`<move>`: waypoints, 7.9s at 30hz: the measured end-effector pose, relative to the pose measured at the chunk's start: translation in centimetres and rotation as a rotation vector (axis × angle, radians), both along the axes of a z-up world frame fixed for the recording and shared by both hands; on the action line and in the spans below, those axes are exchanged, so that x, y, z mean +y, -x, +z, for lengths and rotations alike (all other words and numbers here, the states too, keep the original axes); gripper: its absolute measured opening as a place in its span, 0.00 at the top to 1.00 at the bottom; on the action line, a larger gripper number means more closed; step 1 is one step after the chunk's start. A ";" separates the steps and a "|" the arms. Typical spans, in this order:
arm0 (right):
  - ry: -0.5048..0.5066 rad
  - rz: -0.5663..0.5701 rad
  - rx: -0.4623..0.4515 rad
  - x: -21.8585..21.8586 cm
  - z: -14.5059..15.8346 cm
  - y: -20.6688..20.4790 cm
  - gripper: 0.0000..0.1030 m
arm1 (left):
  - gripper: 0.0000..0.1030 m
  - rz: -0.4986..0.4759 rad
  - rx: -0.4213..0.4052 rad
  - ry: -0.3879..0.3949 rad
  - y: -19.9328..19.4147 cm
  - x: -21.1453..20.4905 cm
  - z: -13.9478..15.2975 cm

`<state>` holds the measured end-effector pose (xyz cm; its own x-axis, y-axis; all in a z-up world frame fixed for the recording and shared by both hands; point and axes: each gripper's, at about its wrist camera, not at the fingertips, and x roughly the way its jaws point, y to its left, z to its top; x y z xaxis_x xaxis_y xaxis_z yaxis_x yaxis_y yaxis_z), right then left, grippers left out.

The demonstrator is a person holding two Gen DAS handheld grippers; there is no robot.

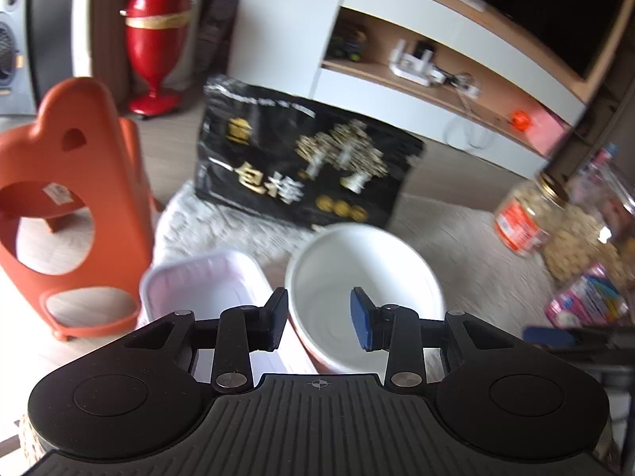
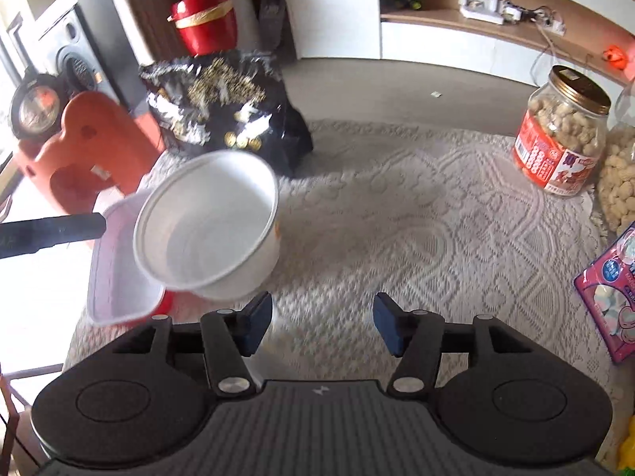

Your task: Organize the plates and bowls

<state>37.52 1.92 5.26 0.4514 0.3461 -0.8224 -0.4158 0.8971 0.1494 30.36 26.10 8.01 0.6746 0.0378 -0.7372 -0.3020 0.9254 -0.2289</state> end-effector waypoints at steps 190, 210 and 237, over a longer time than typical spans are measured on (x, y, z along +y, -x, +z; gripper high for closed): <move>-0.210 -0.269 -0.269 -26.2 -4.6 14.2 0.41 | 0.80 -0.530 -0.117 0.049 7.5 -26.5 -0.7; -0.303 -0.168 0.071 -26.9 -6.7 10.1 0.46 | 0.61 -0.468 0.216 -0.034 3.4 -28.5 -6.0; -0.416 -0.211 0.343 -26.4 -9.5 8.2 0.47 | 0.47 -0.487 0.259 0.122 2.1 -28.5 -8.0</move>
<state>29.35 -24.45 -4.21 0.2776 0.6033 -0.7476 -0.1000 0.7922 0.6021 28.21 -2.43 -0.04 0.3893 -0.3288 -0.8604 0.0928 0.9434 -0.3186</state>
